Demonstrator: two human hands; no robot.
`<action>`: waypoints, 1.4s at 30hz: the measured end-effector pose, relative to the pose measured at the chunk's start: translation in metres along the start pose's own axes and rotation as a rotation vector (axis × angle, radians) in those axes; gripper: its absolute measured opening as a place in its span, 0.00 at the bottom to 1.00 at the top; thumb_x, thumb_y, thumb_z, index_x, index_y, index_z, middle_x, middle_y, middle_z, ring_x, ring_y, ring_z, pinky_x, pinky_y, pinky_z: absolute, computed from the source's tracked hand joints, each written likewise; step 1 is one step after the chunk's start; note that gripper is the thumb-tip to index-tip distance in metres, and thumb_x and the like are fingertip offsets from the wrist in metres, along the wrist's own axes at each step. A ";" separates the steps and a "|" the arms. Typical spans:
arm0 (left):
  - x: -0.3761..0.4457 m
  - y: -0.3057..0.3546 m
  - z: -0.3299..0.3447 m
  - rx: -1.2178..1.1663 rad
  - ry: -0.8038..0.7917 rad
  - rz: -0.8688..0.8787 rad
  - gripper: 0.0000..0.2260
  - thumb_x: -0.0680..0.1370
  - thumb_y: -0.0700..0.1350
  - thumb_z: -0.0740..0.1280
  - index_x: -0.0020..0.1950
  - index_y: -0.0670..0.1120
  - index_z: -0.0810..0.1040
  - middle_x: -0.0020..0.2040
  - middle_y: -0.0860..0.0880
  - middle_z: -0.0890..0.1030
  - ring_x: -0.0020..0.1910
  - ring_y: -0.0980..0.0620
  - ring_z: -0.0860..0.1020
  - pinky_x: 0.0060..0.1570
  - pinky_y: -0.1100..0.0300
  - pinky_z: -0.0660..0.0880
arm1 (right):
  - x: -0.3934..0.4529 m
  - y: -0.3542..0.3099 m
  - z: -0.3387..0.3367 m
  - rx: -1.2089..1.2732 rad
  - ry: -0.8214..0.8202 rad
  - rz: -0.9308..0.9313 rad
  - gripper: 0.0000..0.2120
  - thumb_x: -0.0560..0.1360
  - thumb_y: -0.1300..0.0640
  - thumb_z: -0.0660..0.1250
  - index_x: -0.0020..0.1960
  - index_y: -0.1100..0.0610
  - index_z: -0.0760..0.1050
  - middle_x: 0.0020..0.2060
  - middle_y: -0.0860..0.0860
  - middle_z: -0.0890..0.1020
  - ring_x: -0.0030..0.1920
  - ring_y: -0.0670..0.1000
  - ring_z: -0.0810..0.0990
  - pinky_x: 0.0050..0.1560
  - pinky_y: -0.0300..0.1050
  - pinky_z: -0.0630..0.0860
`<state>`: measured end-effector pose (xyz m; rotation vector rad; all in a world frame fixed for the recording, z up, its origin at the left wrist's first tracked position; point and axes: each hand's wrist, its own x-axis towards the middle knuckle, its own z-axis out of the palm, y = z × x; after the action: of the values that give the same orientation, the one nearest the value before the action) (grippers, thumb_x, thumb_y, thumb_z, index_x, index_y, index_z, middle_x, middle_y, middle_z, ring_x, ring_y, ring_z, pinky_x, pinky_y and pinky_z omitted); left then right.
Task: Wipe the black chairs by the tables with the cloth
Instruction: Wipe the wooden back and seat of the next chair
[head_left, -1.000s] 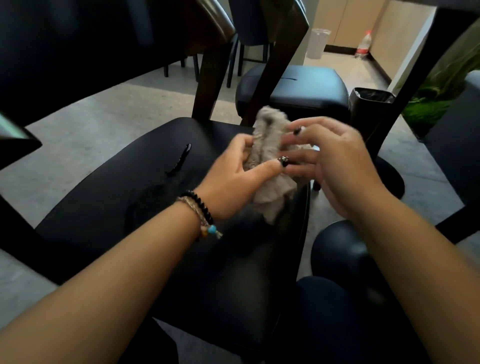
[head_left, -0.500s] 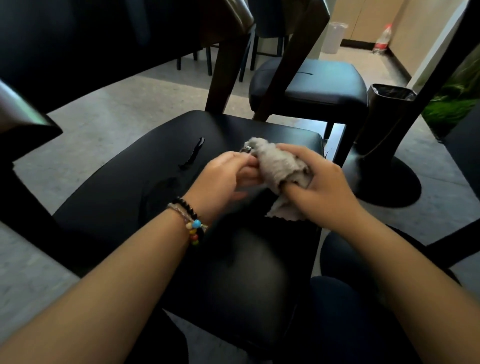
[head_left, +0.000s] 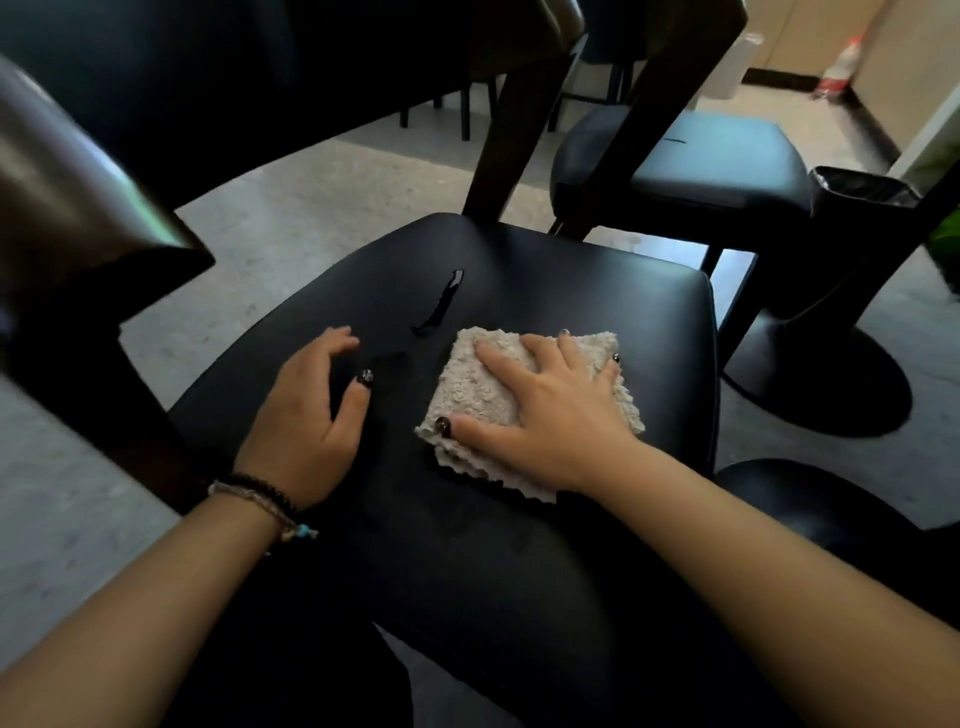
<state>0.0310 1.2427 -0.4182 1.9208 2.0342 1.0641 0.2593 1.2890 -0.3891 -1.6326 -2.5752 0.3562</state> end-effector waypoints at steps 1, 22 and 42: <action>0.001 -0.002 0.003 0.016 0.006 -0.017 0.20 0.79 0.45 0.63 0.71 0.45 0.66 0.73 0.48 0.66 0.73 0.50 0.62 0.68 0.58 0.58 | 0.002 -0.001 0.003 0.011 0.013 -0.003 0.47 0.62 0.18 0.46 0.77 0.36 0.47 0.78 0.52 0.53 0.78 0.61 0.43 0.69 0.75 0.39; 0.002 -0.002 0.007 0.088 0.009 -0.016 0.26 0.77 0.51 0.58 0.73 0.44 0.66 0.75 0.49 0.64 0.76 0.55 0.56 0.73 0.55 0.55 | -0.016 -0.018 0.011 0.030 0.011 -0.230 0.31 0.76 0.45 0.58 0.77 0.37 0.53 0.79 0.52 0.50 0.78 0.63 0.44 0.72 0.71 0.52; -0.003 -0.003 0.009 -0.017 0.099 -0.019 0.28 0.75 0.55 0.55 0.73 0.45 0.64 0.77 0.52 0.59 0.75 0.55 0.59 0.71 0.52 0.61 | 0.191 0.033 -0.039 0.271 0.314 -0.191 0.20 0.77 0.51 0.63 0.68 0.53 0.73 0.63 0.56 0.76 0.60 0.56 0.75 0.61 0.51 0.70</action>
<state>0.0338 1.2438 -0.4272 1.8719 2.0824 1.1911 0.2125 1.4803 -0.3709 -1.2303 -2.3054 0.3793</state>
